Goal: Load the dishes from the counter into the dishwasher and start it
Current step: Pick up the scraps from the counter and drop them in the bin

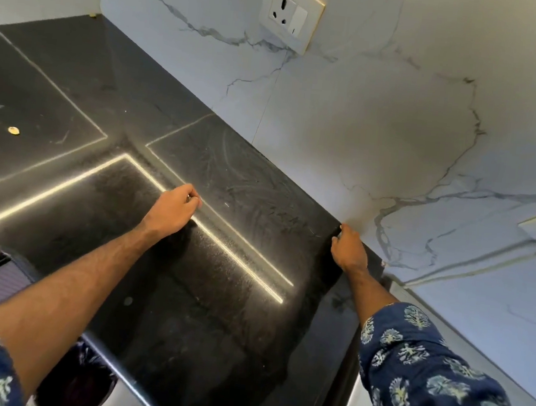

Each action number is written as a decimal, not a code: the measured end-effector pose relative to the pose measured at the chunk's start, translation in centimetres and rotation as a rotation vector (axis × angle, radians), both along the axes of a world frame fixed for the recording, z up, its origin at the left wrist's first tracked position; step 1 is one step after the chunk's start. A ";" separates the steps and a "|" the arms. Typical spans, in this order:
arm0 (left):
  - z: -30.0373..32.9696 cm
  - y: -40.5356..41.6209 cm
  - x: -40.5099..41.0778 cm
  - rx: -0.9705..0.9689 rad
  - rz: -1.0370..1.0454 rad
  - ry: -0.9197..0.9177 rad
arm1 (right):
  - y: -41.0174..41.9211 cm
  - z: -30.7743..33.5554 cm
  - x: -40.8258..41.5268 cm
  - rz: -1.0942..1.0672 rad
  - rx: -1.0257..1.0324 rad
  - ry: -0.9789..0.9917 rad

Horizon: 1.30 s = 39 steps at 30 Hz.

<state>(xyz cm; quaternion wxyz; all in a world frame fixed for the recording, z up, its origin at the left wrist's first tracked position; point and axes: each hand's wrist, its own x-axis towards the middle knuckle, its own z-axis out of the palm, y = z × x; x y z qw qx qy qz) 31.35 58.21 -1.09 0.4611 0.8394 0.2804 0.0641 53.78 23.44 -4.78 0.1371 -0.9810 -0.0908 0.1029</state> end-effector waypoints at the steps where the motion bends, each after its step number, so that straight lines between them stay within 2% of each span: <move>1: -0.1 0.1 0.0 0.014 0.002 0.000 | -0.1 -0.2 -0.2 -0.036 0.051 -0.015; 3: -0.3 0.5 -0.1 0.039 0.000 0.007 | -0.2 -0.4 -0.9 -0.066 0.174 -0.046; 7: -1.4 1.8 -0.1 0.110 -0.007 0.078 | -0.1 0.1 -3.6 0.027 0.311 -0.060; 11: -2.1 3.6 0.1 0.156 0.015 0.160 | 0.6 0.2 -8.0 0.010 0.473 0.059; 15: -1.7 4.2 0.6 0.167 0.012 0.184 | 0.9 -0.8 -12.5 0.104 0.515 0.140; 22: -1.6 4.6 0.8 0.119 0.012 0.193 | 1.2 0.4 -13.2 0.168 0.454 0.101; 28: -2.6 5.5 0.3 0.133 -0.033 0.179 | 1.3 0.6 -12.3 0.303 0.230 0.095; 32: -3.0 5.7 0.7 0.147 -0.038 0.175 | 2.2 1.0 -13.2 0.355 0.089 0.014; 36: -3.5 5.7 1.4 0.198 -0.054 0.182 | 2.6 0.9 -13.1 0.265 0.134 0.133; 39: -3.6 5.4 2.2 0.239 -0.079 0.191 | 2.6 0.9 -12.8 0.287 0.197 0.240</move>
